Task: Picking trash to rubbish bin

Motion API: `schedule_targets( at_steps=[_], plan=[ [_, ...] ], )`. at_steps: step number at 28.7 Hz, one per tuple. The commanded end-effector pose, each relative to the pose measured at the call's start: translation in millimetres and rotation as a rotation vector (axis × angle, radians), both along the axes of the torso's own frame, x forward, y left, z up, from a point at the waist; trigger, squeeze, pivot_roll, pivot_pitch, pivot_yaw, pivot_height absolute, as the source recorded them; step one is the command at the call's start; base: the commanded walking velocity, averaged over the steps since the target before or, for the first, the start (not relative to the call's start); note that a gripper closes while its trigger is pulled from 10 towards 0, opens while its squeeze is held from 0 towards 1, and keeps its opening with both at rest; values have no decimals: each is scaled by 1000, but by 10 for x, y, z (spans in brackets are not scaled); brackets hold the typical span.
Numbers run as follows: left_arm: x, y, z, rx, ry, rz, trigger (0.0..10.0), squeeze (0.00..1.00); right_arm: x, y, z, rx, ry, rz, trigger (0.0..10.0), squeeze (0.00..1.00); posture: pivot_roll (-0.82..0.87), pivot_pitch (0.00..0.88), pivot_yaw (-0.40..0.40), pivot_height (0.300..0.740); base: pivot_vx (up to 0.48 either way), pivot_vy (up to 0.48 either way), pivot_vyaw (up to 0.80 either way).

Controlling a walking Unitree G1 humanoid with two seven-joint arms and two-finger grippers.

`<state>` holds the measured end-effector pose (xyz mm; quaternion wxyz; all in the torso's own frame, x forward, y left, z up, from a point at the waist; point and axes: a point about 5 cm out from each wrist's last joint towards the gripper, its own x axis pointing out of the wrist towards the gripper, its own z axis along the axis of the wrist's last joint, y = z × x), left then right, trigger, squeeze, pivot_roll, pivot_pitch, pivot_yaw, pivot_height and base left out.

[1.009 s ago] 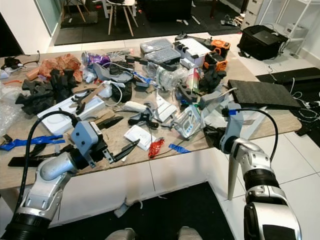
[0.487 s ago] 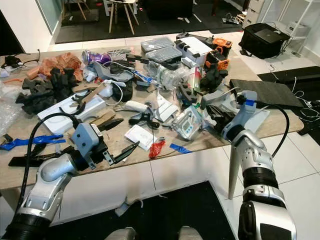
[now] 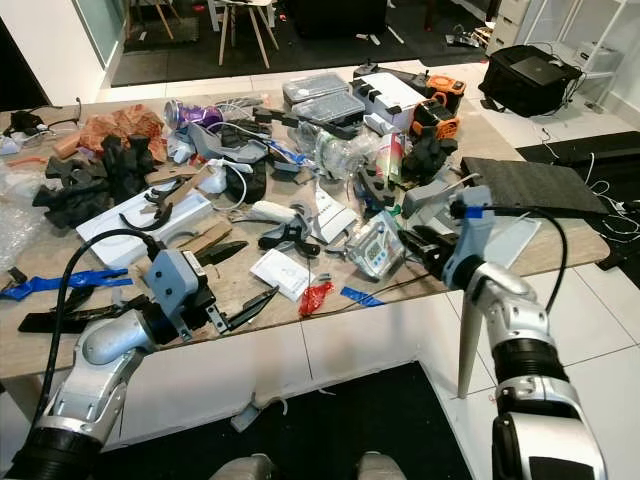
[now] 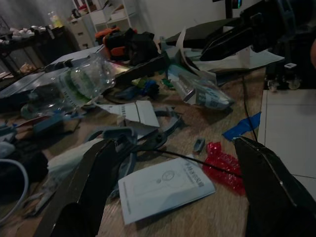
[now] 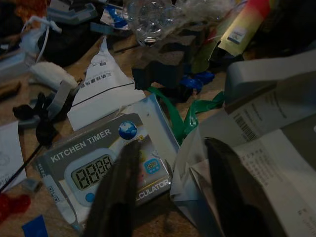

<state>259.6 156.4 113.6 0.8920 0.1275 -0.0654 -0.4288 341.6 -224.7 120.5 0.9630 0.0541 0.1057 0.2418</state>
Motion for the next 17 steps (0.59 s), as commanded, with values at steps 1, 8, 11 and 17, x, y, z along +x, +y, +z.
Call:
schedule_targets(
  at_steps=[1,8,11,17],
  plan=[
    [-8,-18,-13,12,1,-19,10000,0,5,20,-11,-22,17,21,10000,1000,-9,0,1,740,0,0,0],
    [-11,-32,-17,7,-1,-20,10000,0,93,2,93,-162,-14,77,10000,1000,-14,0,-8,740,0,0,0],
    [-17,-36,-23,4,0,-21,10000,0,140,35,153,-175,-32,123,10000,1000,-10,0,-13,740,0,0,0],
    [-31,-35,-29,8,-1,-20,10000,0,204,28,231,-290,-35,185,10000,1000,3,0,-16,740,0,0,0]
  ],
)
